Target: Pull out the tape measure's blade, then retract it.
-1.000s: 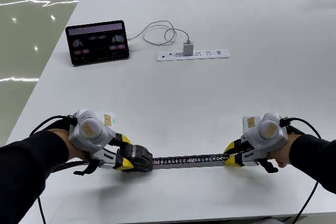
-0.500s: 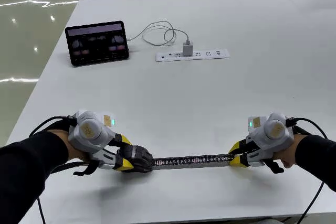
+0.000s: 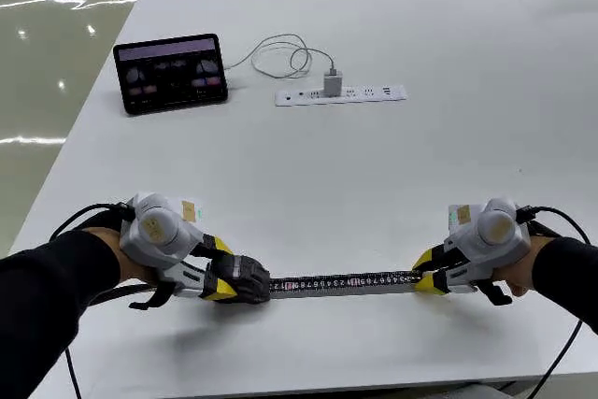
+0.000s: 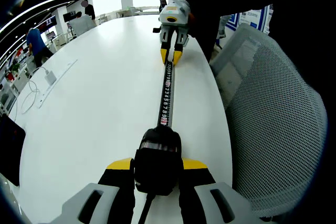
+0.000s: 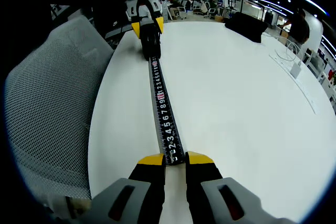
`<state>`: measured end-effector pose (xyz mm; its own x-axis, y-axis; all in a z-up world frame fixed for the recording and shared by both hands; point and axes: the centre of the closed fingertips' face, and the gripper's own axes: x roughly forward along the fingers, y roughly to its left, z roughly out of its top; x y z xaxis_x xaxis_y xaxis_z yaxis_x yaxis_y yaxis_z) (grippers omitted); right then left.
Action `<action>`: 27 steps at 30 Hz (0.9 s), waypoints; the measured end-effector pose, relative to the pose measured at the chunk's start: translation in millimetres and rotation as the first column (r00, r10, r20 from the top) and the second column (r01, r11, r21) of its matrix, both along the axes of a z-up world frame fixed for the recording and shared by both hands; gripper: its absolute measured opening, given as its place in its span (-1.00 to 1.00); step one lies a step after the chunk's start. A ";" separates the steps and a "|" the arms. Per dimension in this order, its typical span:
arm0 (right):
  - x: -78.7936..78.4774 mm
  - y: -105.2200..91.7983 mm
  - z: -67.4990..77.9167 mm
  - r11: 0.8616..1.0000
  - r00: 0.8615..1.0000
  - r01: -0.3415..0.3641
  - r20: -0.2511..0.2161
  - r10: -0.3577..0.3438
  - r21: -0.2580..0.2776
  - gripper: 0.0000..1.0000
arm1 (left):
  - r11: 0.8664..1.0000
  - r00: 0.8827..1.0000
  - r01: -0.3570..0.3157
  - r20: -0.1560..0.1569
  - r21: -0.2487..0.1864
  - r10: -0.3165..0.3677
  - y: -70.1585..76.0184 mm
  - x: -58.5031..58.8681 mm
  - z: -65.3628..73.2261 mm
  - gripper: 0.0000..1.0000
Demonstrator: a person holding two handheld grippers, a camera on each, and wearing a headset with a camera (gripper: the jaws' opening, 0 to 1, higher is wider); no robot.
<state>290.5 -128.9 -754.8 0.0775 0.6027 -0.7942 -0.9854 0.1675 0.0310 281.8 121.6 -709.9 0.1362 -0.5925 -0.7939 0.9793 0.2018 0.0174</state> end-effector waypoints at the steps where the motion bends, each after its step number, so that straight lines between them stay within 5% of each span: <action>1: 0.1 -0.4 -0.2 1.000 1.000 0.000 0.000 0.000 -0.001 -0.82 | 1.000 1.000 0.000 0.000 0.000 0.000 0.0 0.0 0.0 -0.45; 27: 2.0 -9.8 -2.3 1.000 1.000 0.019 -0.002 -0.019 -0.007 -0.81 | 1.000 1.000 -0.005 0.002 -0.002 0.005 -0.4 -0.2 0.1 -0.45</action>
<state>292.4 -138.6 -757.2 0.0870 0.5953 -0.7988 -0.9820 0.1860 0.0317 281.6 121.2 -709.7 0.1406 -0.5934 -0.7926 0.9782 0.2071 0.0184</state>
